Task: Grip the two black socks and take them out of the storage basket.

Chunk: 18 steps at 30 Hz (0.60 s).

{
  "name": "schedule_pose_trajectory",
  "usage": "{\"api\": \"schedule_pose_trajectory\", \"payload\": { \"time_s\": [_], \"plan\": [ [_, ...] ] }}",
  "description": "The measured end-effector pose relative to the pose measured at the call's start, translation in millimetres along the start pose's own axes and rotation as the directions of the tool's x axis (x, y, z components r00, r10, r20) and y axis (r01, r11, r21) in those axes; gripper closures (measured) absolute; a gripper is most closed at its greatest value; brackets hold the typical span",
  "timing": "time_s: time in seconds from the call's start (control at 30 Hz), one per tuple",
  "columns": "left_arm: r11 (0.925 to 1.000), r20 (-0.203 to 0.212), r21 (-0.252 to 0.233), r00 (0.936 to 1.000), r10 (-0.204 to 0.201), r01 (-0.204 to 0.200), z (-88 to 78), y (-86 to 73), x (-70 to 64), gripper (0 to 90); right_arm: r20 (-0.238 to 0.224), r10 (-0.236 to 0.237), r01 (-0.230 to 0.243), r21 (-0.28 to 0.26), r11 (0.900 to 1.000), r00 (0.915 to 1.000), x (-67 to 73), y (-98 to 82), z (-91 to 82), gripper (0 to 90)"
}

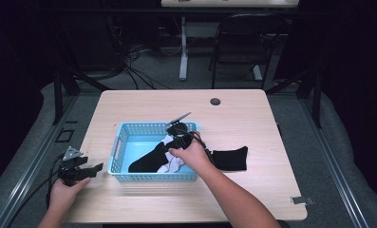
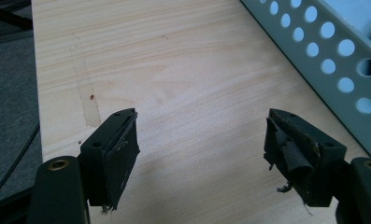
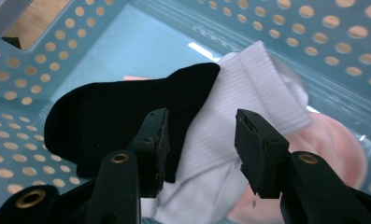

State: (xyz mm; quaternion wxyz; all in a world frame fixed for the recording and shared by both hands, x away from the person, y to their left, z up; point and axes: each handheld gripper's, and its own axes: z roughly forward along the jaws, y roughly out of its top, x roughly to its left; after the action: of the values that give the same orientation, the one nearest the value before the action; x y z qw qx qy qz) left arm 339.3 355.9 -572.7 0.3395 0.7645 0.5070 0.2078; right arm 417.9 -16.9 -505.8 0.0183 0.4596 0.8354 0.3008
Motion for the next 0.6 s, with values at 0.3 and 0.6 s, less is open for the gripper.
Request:
{"api": "schedule_pose_trajectory", "payload": {
  "time_s": [0.3,0.6],
  "plan": [
    [1.0,0.001,-0.004,1.0,0.002,-0.002,0.2,0.4,-0.1,25.9,-0.005,0.006,-0.005,0.098,0.995,1.0,9.0,5.0,30.0,51.5],
    [1.0,0.002,-0.005,1.0,0.002,-0.002,0.1,0.5,-0.2,25.9,-0.011,-0.014,0.015,0.122,0.992,0.9999,17.5,6.0,35.9,73.4]
  ]
}}
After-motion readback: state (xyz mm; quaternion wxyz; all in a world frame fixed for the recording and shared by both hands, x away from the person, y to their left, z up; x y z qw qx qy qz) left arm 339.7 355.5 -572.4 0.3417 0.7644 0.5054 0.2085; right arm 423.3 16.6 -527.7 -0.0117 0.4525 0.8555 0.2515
